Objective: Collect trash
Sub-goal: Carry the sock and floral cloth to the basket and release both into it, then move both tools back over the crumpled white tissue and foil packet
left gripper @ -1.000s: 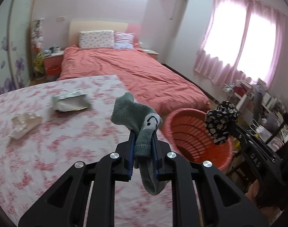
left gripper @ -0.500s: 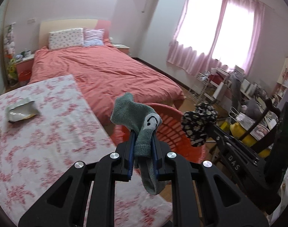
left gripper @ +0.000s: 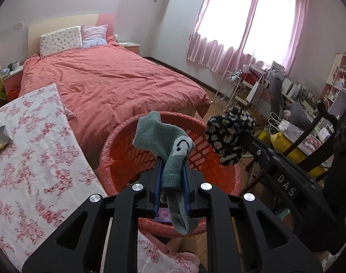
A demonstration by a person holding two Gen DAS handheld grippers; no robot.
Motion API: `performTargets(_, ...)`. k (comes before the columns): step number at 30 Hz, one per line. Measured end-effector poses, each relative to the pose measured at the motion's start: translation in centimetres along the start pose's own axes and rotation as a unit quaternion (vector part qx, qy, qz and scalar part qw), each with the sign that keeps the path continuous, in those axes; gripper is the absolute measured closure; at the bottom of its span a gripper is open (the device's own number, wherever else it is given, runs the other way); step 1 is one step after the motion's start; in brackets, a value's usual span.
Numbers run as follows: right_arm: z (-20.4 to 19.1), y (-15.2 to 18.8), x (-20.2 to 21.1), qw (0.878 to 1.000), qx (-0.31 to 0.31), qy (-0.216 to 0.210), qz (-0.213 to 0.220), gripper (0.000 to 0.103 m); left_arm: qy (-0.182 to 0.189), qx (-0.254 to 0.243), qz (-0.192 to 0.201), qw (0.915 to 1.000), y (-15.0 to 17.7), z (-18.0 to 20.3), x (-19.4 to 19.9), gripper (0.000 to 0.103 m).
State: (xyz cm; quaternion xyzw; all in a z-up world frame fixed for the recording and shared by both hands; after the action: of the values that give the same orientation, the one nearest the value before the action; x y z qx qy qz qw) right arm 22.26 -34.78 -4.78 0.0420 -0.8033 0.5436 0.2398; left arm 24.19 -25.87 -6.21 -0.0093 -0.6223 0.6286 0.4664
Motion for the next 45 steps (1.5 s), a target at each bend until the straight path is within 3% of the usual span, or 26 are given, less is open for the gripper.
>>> performTargets(2, 0.0, 0.0, -0.6, 1.0, -0.003, -0.005, -0.003, 0.094, -0.004, 0.001, -0.009, 0.9999, 0.3, 0.0, -0.7, 0.085)
performTargets(5, 0.4, 0.2, -1.9, 1.0, -0.012, -0.007, -0.014, 0.089, -0.016, 0.006, -0.024, 0.9996, 1.0, -0.5, -1.7, 0.064)
performTargets(16, 2.0, 1.2, -2.0, 1.0, -0.009, 0.016, -0.025, 0.058, -0.082, 0.011, -0.034, 0.996, 2.5, -4.7, 0.0, 0.047)
performTargets(28, -2.9, 1.1, -0.5, 0.999, 0.024, -0.008, -0.024, 0.049, -0.184, 0.031, -0.01, 0.9824, 2.7, -13.7, 6.0, 0.032)
performTargets(33, -6.5, 1.8, -0.3, 0.998, 0.044, -0.031, -0.034, 0.048, -0.233, 0.052, 0.001, 0.9712, 3.1, -18.7, 9.3, 0.029)
performTargets(37, -10.1, 2.9, -0.4, 0.995, 0.065, -0.055, -0.047, 0.047, -0.278, 0.079, 0.009, 0.9574, 3.7, -23.8, 12.5, 0.027)
performTargets(43, -16.0, 5.3, -0.8, 0.989, 0.095, -0.093, -0.071, 0.047, -0.349, 0.135, 0.03, 0.9268, 4.6, -31.3, 17.4, 0.023)
performTargets(45, -17.8, 6.1, -1.0, 0.986, 0.106, -0.105, -0.078, 0.047, -0.364, 0.153, 0.039, 0.9178, 4.8, -33.4, 18.7, 0.017)
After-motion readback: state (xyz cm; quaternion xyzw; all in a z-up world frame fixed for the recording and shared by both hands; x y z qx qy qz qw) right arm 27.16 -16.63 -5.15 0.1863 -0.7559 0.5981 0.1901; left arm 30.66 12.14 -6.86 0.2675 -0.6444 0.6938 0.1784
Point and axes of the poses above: each gripper's, at about its wrist camera, not at the fingertips, and x roughly against the way its jaws point, z to its right, y to its underside, the point moved 10 cm from there along -x, roughly the way its jaws point, and after that the axes turned 5 degrees about z, right-handed, at the moved point
